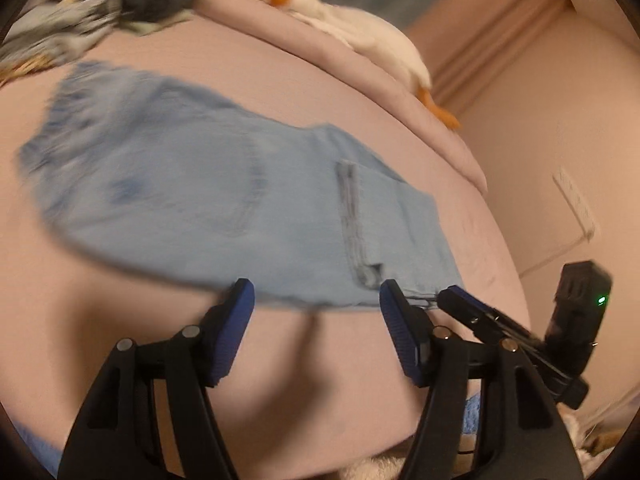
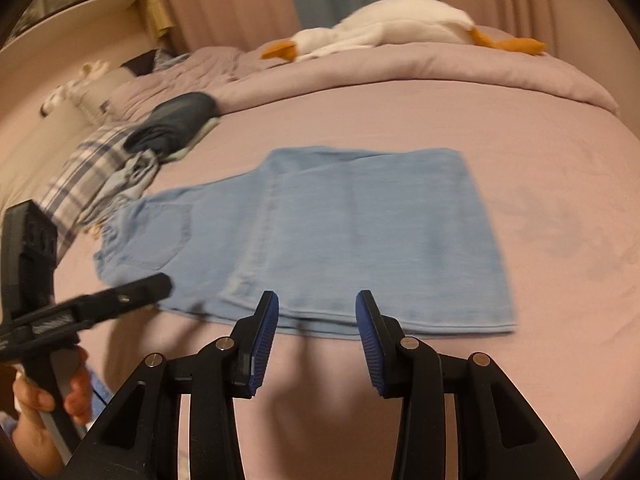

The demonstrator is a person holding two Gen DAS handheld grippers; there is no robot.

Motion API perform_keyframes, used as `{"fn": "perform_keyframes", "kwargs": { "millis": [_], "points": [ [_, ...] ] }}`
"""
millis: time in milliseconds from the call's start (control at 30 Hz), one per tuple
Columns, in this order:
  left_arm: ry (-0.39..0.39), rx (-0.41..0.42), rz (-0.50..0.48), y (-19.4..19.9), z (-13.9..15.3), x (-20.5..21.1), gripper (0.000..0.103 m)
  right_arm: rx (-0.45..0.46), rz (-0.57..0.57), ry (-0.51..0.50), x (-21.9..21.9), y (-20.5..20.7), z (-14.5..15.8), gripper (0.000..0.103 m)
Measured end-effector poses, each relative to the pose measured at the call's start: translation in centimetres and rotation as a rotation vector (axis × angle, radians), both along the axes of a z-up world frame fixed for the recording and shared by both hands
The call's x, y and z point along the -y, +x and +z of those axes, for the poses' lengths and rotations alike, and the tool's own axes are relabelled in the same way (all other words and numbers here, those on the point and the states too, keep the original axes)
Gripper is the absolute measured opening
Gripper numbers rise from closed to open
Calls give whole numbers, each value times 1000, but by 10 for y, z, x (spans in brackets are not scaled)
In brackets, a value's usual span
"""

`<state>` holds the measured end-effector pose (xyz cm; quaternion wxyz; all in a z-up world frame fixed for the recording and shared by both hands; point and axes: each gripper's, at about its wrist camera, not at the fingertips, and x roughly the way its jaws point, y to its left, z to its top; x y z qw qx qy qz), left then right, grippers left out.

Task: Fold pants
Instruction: 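Grasp the elastic waistband with the left tool and lift it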

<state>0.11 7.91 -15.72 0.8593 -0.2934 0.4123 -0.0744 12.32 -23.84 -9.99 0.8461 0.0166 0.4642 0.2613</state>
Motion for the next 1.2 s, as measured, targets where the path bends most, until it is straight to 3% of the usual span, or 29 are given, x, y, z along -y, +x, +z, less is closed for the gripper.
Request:
{"fn": "perform_keyframes", "kwargs": {
  "millis": [167, 233, 433, 567, 700, 967, 1067, 1200],
  "points": [
    [-168, -67, 130, -30, -27, -47, 63, -15, 93, 2, -29, -13, -8, 40],
    [-273, -56, 172, -35, -33, -61, 62, -20, 130, -1, -37, -19, -10, 40],
    [-361, -73, 310, -24, -36, -79, 63, -25, 173, -5, -45, -28, -12, 40],
    [-382, -48, 443, -16, -36, -94, 61, -24, 169, 9, -47, -30, -12, 40],
    [-384, -1, 574, -17, -37, -110, 49, -27, 174, 9, -50, -30, -13, 40],
    [-366, 8, 575, -7, -33, -127, 48, 7, 216, -19, -65, -30, -8, 40],
    [-378, 3, 587, -4, -35, -134, 41, 10, 227, -4, -75, -21, -5, 40],
    [-390, -25, 530, -5, -37, -141, 31, 2, 222, 12, -93, 1, -4, 40]
  ]
}}
